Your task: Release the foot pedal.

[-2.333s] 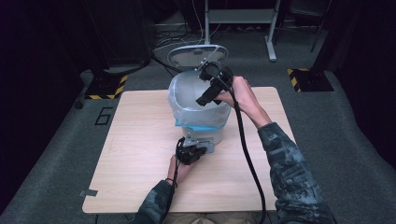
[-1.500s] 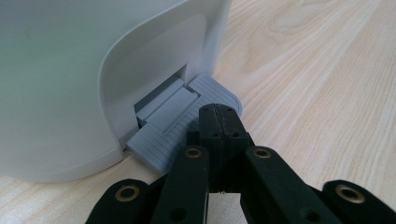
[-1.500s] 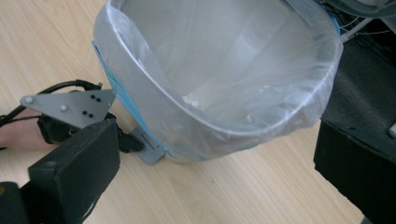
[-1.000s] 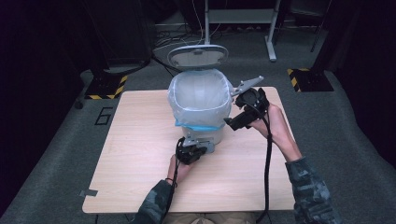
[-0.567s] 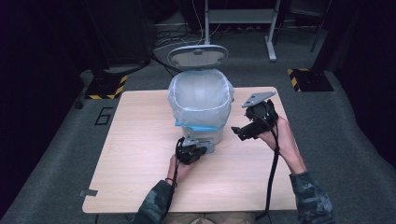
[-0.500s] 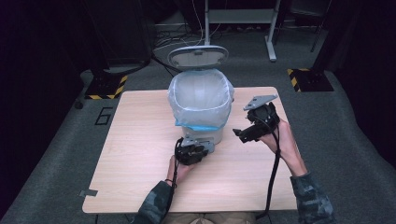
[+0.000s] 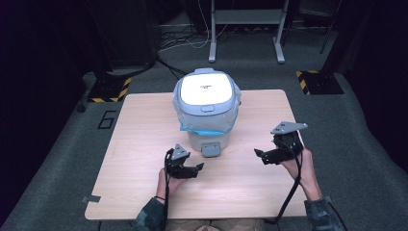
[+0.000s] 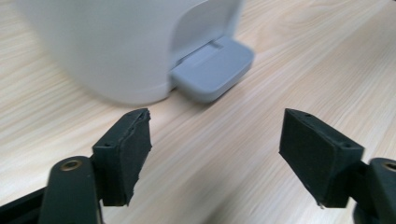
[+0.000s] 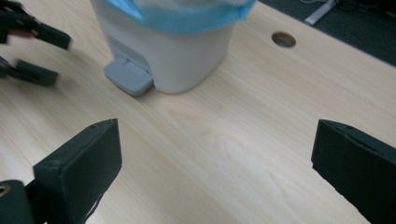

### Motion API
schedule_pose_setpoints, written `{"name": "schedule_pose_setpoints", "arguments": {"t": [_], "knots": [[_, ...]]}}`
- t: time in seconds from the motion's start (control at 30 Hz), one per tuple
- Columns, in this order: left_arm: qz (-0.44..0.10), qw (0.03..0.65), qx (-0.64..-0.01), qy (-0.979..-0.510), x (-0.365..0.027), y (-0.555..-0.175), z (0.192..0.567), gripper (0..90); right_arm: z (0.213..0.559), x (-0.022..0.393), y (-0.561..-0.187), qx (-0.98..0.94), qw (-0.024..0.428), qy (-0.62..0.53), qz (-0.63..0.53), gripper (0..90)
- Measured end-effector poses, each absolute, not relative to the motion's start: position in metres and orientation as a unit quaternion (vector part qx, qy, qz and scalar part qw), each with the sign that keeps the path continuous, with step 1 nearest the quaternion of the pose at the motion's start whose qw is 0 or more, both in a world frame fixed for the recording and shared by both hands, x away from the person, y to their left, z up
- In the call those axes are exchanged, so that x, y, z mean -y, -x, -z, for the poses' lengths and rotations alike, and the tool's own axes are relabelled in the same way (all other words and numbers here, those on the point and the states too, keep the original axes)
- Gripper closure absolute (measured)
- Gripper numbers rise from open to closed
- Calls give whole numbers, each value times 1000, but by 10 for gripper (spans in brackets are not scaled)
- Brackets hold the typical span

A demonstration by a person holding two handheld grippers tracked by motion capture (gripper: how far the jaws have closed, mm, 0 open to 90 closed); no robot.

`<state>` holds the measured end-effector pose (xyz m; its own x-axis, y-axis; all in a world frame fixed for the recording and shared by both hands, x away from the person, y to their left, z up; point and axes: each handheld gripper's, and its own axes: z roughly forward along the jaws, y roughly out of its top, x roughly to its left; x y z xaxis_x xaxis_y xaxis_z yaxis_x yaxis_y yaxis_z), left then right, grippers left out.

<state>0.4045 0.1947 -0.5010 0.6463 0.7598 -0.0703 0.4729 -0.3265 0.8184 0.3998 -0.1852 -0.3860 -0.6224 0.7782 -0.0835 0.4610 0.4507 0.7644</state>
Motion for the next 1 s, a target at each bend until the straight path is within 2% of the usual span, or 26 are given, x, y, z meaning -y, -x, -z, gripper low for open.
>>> {"name": "schedule_pose_setpoints", "arguments": {"t": [0.23, 0.43, 0.6, 0.73, 1.0], "knots": [[-179, 392, -427, -795, -247, -387, 516, 201, 436, 207, -386, -809, 205, -411, -367, 15], [-186, 372, -464, -782, -277, -375, 528, 183, 480, 216, -379, -804, 184, -439, -357, 18], [-199, 358, -477, -778, -288, -373, 529, 164, 505, 215, -376, -806, 180, -450, -338, 21], [-206, 350, -476, -780, -288, -373, 529, 161, 518, 211, -373, -809, 197, -449, -324, 25], [-205, 349, -476, -781, -288, -375, 530, 160, 529, 212, -371, -804, 193, -451, -336, 6]]}}
